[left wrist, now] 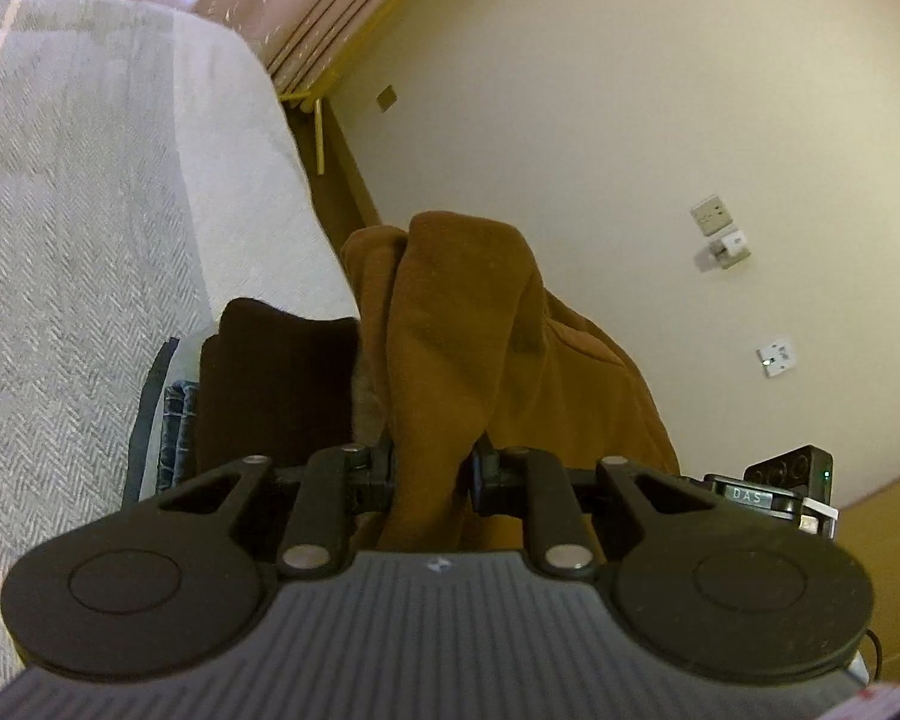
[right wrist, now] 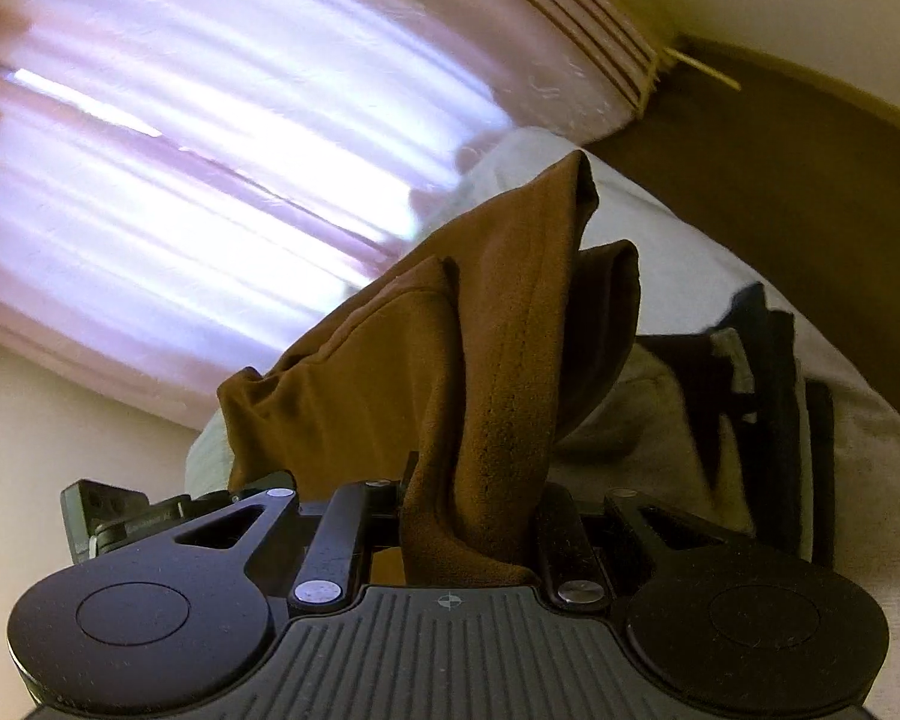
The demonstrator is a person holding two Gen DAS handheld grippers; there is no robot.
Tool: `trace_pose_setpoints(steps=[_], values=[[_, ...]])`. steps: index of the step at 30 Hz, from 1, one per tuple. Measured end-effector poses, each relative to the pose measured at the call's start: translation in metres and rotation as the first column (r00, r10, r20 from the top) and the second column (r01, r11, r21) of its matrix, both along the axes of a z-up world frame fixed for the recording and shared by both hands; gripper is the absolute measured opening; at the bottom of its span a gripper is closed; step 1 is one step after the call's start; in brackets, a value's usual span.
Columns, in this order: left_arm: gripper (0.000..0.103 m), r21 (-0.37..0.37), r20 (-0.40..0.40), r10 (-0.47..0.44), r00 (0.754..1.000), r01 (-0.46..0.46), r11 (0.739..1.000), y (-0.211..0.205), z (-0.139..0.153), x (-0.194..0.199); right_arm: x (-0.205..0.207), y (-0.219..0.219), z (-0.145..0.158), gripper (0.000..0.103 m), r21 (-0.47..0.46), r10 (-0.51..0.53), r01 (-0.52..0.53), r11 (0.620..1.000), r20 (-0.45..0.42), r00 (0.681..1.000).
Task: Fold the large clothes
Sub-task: 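Carry the bundle with both grippers to the stack of folded clothes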
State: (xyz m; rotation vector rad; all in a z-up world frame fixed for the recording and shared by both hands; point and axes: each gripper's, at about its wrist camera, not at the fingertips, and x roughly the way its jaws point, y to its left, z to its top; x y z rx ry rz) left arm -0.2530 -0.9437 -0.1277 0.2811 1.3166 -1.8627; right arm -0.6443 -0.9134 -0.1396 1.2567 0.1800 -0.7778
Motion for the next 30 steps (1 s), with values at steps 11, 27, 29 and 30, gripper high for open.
trace_pose_setpoints(steps=[11,27,29,30], values=[[0.032,-0.064,0.029,0.079,0.996,-0.077,0.995,-0.013,-0.026,0.030,-0.028,0.009,-0.018,0.043,-0.074,-0.145,0.132,0.988,-0.203,0.968],[0.025,-0.252,0.446,0.161,0.880,-0.049,0.966,-0.022,-0.027,-0.068,0.078,0.029,0.003,0.042,-0.369,-0.299,0.064,0.927,-0.625,0.721],[0.025,-0.225,0.349,0.202,0.915,-0.127,0.966,-0.018,-0.038,-0.051,0.072,0.029,-0.009,0.042,-0.357,-0.284,0.061,0.932,-0.616,0.734],[0.025,-0.222,0.327,0.210,0.922,-0.141,0.965,-0.018,-0.038,-0.047,0.068,0.031,-0.010,0.043,-0.360,-0.286,0.067,0.931,-0.602,0.746]])
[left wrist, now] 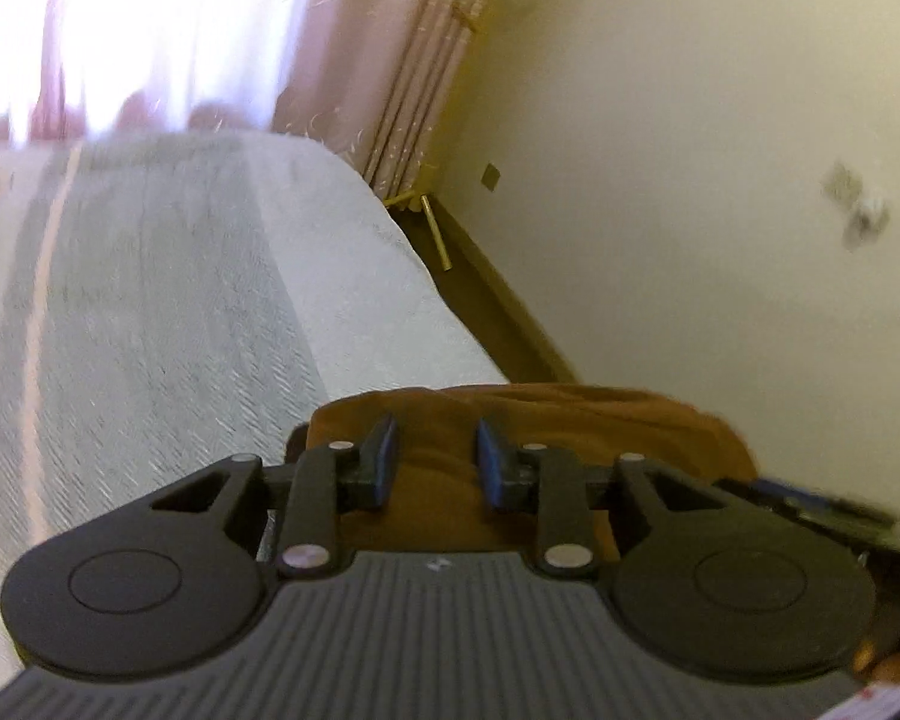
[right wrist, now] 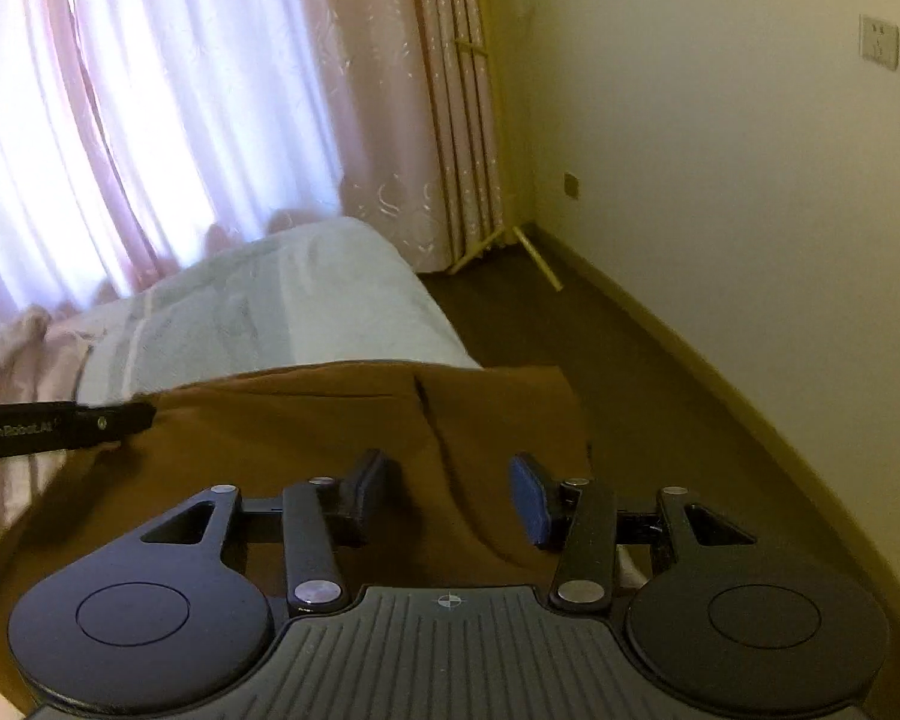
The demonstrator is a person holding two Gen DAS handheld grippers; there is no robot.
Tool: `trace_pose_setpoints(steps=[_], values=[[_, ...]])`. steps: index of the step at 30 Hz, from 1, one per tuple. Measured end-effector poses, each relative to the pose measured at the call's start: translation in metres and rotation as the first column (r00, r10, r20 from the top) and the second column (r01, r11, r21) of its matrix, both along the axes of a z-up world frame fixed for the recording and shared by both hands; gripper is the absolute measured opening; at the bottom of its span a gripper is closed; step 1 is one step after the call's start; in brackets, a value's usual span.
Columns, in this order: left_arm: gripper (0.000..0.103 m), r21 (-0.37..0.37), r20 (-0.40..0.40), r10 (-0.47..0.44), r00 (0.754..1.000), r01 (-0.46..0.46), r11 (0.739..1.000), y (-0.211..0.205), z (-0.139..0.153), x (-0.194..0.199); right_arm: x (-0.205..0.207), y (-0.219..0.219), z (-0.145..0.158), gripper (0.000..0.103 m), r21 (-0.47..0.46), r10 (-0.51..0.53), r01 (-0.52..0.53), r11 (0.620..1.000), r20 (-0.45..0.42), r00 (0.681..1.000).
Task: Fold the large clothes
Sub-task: 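Carry the bundle with both grippers to the stack of folded clothes, then lower the bundle onto the clothes stack and open both grippers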
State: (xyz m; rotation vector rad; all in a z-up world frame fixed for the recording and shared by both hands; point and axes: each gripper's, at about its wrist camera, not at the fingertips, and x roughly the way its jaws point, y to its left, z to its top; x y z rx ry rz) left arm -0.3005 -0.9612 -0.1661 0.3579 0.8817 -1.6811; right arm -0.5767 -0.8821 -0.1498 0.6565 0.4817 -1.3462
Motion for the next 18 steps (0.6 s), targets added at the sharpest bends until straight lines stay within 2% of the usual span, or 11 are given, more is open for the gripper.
trace_pose_setpoints(steps=[5,9,11,14,16,18], values=[[0.022,-0.052,0.004,-0.049,0.999,0.049,0.997,0.023,0.031,0.010,-0.017,0.022,0.029,0.043,-0.051,-0.014,0.015,0.999,0.014,1.000],[0.022,-0.085,0.002,-0.078,0.997,0.078,0.993,0.066,0.054,0.014,-0.017,0.075,0.063,0.043,-0.116,0.017,-0.007,0.993,0.082,0.997],[0.022,-0.096,0.043,-0.099,0.994,0.102,0.990,0.089,0.059,0.008,-0.007,0.098,0.072,0.043,-0.125,0.025,-0.015,0.992,0.080,0.997],[0.028,-0.059,0.113,-0.107,0.988,0.114,0.992,0.108,0.047,-0.006,0.007,0.125,0.059,0.043,-0.095,0.058,-0.051,0.994,0.065,0.996],[0.028,-0.004,0.118,-0.076,0.990,0.077,0.997,0.109,0.035,-0.008,0.022,0.123,0.039,0.043,-0.029,0.077,-0.076,0.997,0.026,0.997],[0.029,0.000,0.124,-0.060,0.990,0.060,0.998,0.119,0.042,-0.010,0.027,0.122,0.029,0.043,0.001,0.066,-0.066,0.998,-0.001,0.998]])
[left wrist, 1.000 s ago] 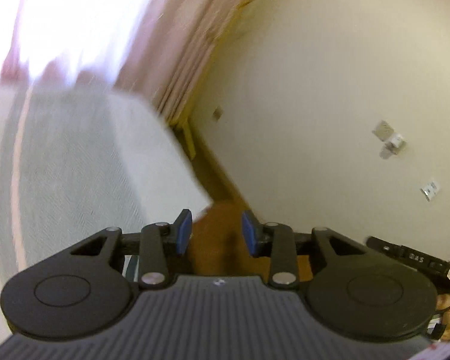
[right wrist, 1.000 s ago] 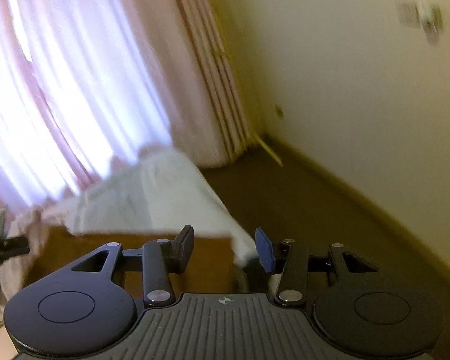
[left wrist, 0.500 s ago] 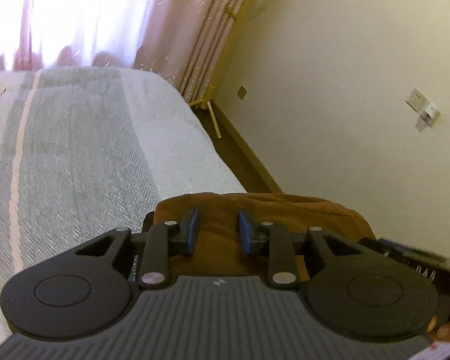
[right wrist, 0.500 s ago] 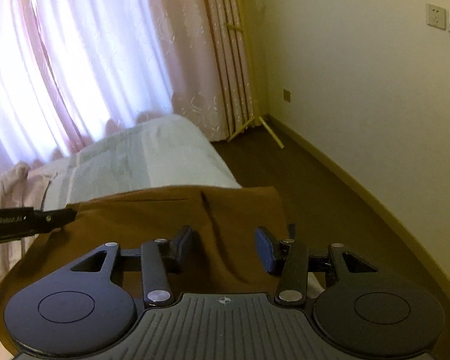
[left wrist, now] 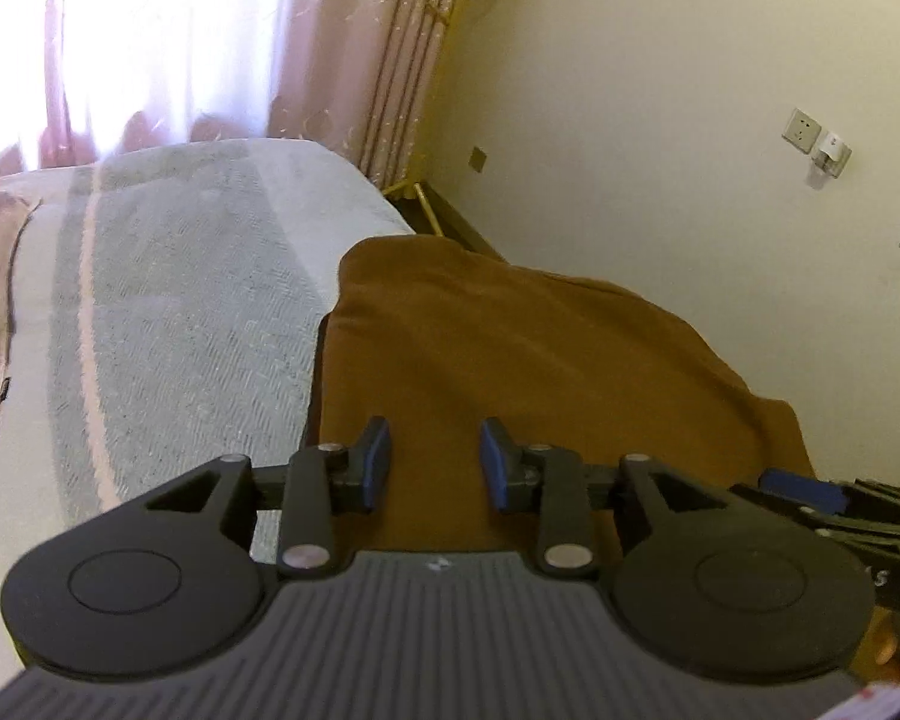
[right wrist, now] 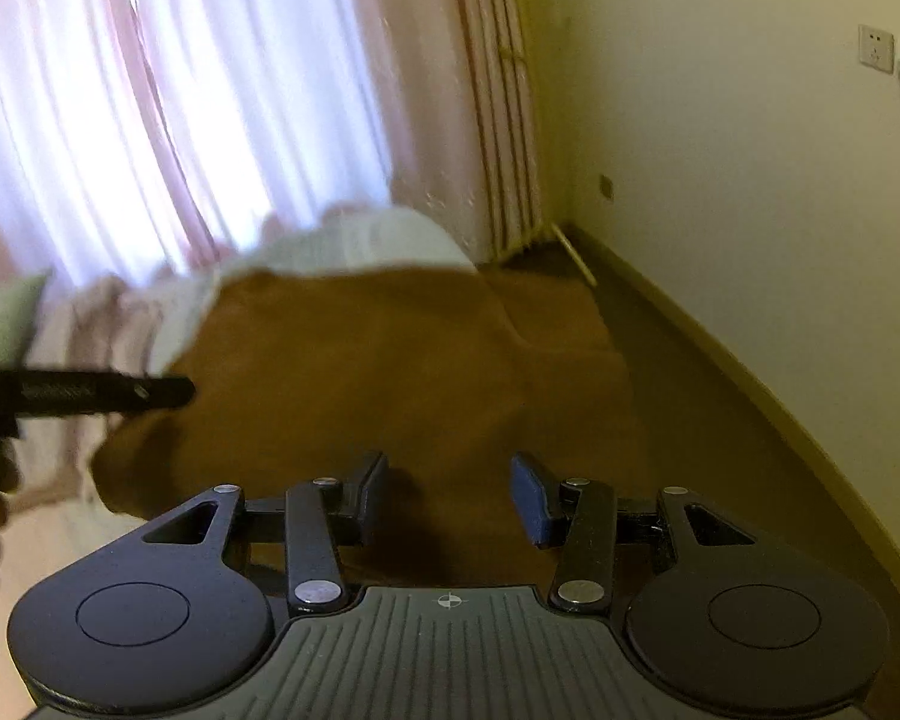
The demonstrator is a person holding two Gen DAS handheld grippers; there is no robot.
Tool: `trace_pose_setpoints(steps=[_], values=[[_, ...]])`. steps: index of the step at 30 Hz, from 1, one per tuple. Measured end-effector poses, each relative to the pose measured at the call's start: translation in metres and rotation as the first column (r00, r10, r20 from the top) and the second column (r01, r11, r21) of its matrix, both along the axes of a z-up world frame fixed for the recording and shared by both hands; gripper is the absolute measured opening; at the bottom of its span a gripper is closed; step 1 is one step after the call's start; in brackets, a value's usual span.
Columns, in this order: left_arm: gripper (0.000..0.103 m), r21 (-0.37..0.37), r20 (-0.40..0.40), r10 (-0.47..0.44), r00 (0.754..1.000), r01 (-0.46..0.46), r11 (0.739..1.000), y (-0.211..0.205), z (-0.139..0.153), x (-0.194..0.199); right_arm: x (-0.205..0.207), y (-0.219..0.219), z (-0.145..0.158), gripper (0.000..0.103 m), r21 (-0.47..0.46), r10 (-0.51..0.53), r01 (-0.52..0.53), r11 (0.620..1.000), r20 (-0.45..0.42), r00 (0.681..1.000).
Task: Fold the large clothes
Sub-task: 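Lower the bundle onto the clothes stack and open both grippers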
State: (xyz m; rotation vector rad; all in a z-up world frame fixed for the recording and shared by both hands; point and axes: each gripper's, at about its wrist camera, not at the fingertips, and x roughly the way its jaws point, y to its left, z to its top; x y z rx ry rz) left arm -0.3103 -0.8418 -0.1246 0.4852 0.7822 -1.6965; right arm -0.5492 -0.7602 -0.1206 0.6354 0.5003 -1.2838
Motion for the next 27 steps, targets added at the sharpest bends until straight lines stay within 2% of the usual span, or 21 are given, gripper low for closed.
trace_pose_setpoints(steps=[1,3,4,6,8,11,16,18,21,25,27], values=[[0.031,-0.007,0.019,0.004,1.000,-0.004,1.000,0.008,0.007,-0.002,0.002,0.003,0.004,0.043,-0.003,-0.005,0.005,1.000,-0.003,1.000],[0.050,-0.019,0.049,0.023,0.999,-0.022,1.000,0.028,0.023,-0.005,0.000,0.015,0.017,0.043,-0.031,-0.002,0.003,1.000,0.028,1.000],[0.054,-0.021,0.057,0.030,0.998,-0.029,0.999,0.038,0.031,-0.006,-0.001,0.023,0.026,0.044,-0.041,-0.004,0.005,0.999,0.043,0.999],[0.069,-0.031,0.077,0.037,0.996,-0.035,0.999,0.059,0.046,-0.009,-0.001,0.041,0.039,0.052,-0.042,-0.016,0.018,0.999,0.040,0.999],[0.074,-0.031,0.117,0.044,0.992,-0.041,0.999,0.084,0.059,-0.010,0.004,0.059,0.046,0.061,-0.036,-0.011,0.012,0.999,0.031,0.999],[0.087,-0.032,0.171,0.051,0.984,-0.046,0.998,0.125,0.074,-0.008,0.015,0.092,0.053,0.062,-0.025,0.022,-0.021,0.999,0.025,0.999],[0.091,-0.010,0.197,0.033,0.980,-0.032,0.999,0.185,0.084,0.006,0.031,0.144,0.059,0.063,0.049,0.018,-0.018,0.999,-0.017,1.000],[0.096,-0.009,0.216,0.040,0.975,-0.039,0.999,0.207,0.088,0.011,0.032,0.165,0.061,0.063,0.063,0.005,-0.005,0.998,-0.003,1.000],[0.098,-0.043,0.279,0.063,0.958,-0.053,0.998,0.246,0.094,0.015,0.032,0.199,0.065,0.063,0.072,-0.036,0.035,0.997,0.023,0.999],[0.099,-0.027,0.214,0.049,0.976,-0.044,0.999,0.299,0.108,0.032,0.047,0.239,0.073,0.063,0.078,-0.062,0.061,0.995,0.022,0.998],[0.099,-0.036,0.218,0.046,0.975,-0.039,0.999,0.323,0.114,0.037,0.052,0.262,0.080,0.063,0.074,-0.069,0.067,0.995,0.017,0.998]])
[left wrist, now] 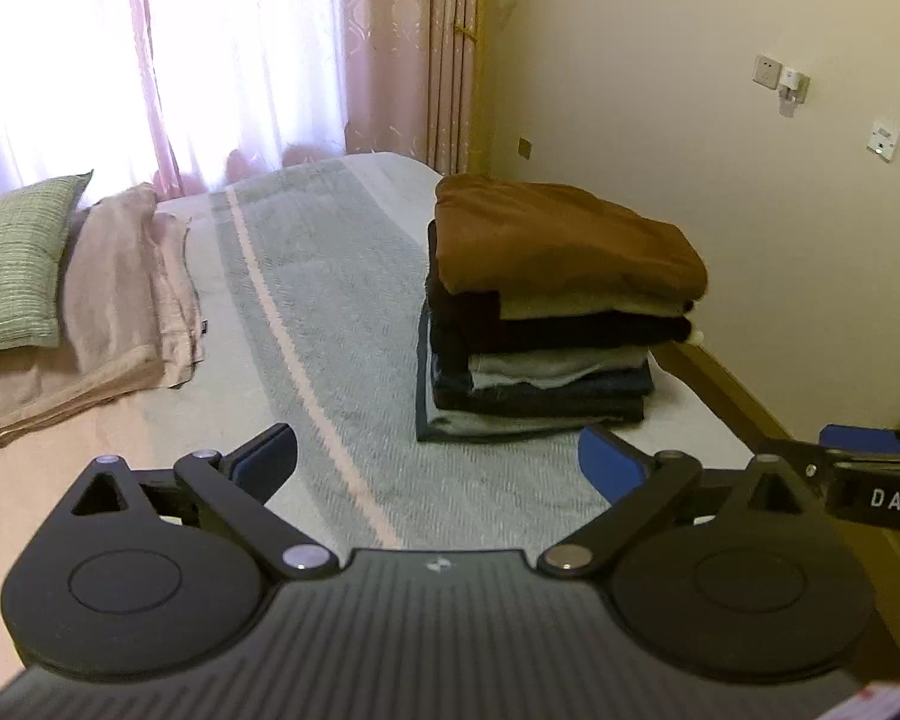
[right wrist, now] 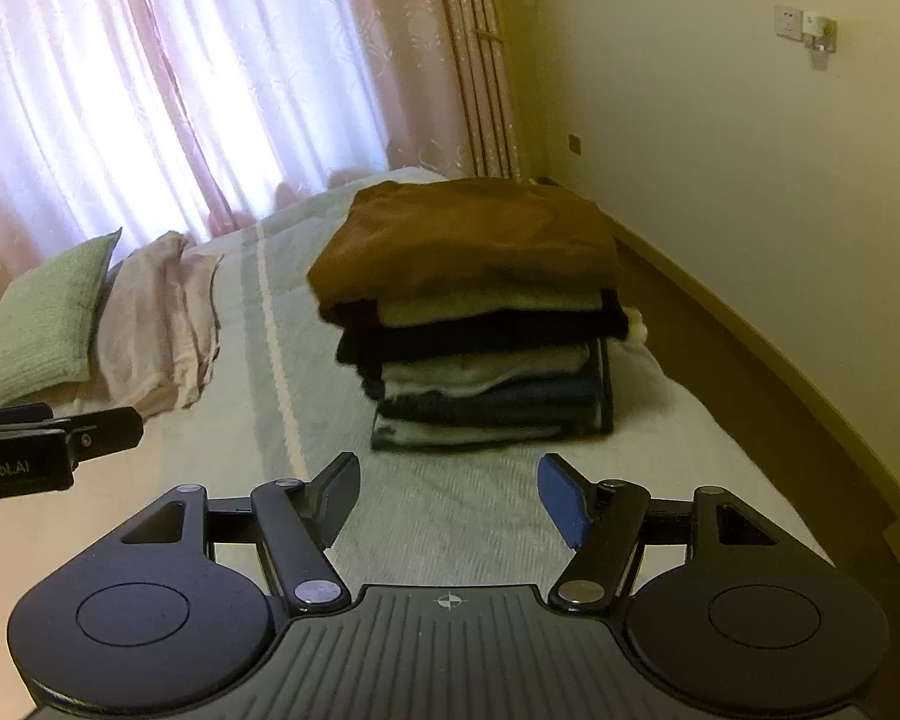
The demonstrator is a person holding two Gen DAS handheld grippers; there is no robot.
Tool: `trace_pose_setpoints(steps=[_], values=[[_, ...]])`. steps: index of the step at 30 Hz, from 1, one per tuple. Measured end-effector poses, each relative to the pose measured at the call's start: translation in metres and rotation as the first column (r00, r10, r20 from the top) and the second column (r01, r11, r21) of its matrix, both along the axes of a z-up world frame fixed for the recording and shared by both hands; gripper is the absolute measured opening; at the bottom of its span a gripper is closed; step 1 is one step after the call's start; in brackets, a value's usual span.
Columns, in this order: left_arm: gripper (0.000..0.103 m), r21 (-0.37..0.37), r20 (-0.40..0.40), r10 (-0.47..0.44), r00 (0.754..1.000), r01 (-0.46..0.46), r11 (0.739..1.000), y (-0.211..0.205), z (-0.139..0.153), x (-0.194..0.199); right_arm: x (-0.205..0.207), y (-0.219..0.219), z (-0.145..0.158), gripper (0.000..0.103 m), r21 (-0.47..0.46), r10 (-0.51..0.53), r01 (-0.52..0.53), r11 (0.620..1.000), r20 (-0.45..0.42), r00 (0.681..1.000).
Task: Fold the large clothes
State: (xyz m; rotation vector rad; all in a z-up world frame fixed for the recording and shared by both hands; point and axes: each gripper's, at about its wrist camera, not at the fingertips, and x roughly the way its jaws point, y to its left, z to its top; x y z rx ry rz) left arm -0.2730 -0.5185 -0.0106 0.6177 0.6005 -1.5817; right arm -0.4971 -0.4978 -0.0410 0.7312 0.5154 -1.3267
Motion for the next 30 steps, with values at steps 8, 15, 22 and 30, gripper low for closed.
trace_pose_setpoints(steps=[8,15,22,30], values=[[0.099,-0.006,-0.013,-0.031,0.999,0.031,0.999,0.087,0.011,0.029,0.029,0.102,0.014,0.063,-0.015,-0.023,0.023,1.000,-0.007,1.000],[0.099,0.001,-0.015,-0.053,0.998,0.053,0.999,0.151,0.015,0.044,0.054,0.166,0.020,0.063,-0.024,-0.026,0.026,0.999,-0.009,1.000],[0.099,0.006,-0.020,-0.093,0.995,0.093,0.996,0.188,0.018,0.038,0.061,0.205,0.028,0.063,-0.039,-0.027,0.026,0.999,-0.011,1.000],[0.099,-0.004,-0.006,-0.085,0.996,0.085,0.996,0.194,0.018,0.020,0.050,0.210,0.026,0.063,-0.049,-0.017,0.016,0.999,-0.015,1.000]])
